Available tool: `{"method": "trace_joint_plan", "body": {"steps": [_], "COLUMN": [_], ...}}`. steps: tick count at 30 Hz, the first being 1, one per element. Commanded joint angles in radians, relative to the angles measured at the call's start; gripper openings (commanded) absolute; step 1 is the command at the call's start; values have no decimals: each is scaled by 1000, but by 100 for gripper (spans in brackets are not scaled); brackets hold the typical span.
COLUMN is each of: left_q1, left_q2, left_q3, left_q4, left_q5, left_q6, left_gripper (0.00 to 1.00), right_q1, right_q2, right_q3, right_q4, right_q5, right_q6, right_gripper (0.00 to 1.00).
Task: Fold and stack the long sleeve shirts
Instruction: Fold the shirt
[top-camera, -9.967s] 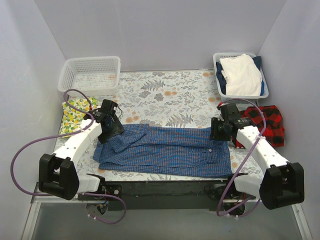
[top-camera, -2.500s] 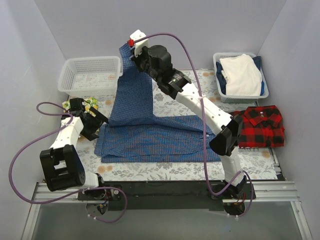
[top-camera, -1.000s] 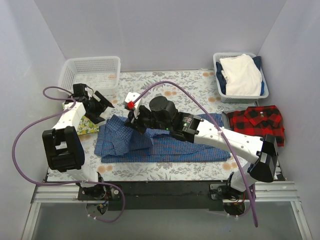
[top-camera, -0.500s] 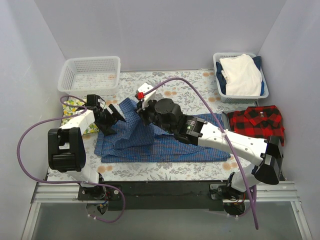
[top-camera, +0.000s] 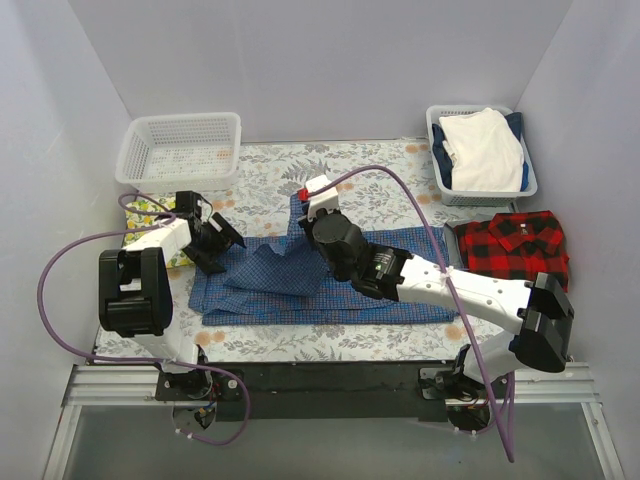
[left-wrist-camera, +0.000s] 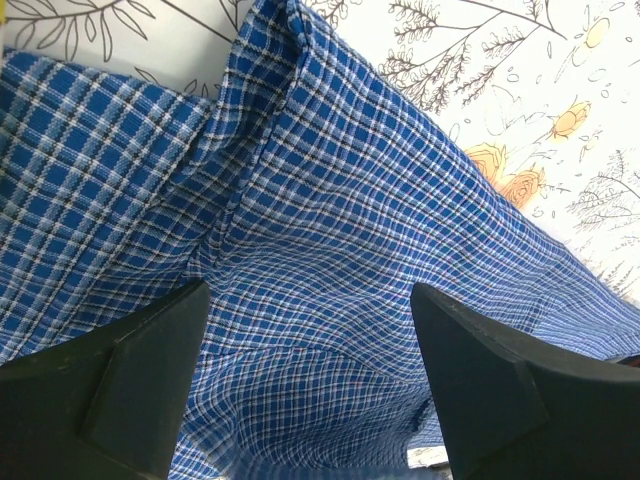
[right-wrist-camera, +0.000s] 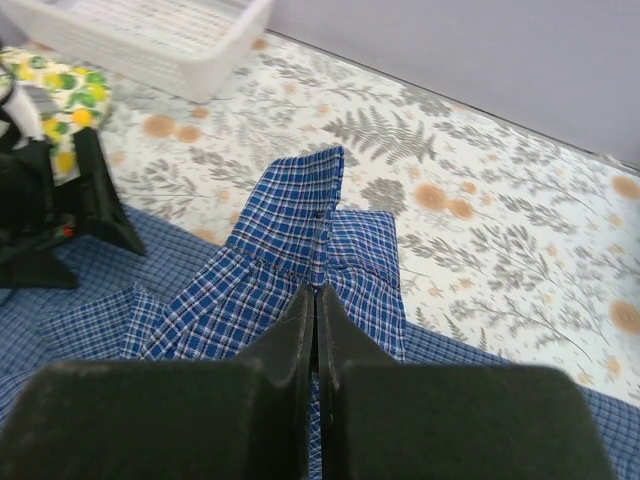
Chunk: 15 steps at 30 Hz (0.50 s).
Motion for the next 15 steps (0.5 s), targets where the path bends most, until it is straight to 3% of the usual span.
{"method": "trace_joint_plan", "body": {"steps": [1,6,15], "left_q1": [-4,-2,-2], "left_q2": [15,15,-48], "left_q3": [23,44,240], "left_q4": [-7,-18,-87], "left_q5": [-53,-72,-82], "left_q6": [2,-4,31], "left_gripper": [82,82,82], "right_q1": [-12,-44,-78], "right_q2": [-12,-28,-17], "right_q3": [-46,-101,-167], "right_q4": [55,-18,-164], "right_q5": [213,303,267], "right_q6": [58,169,334], "right_gripper": [1,1,1]}}
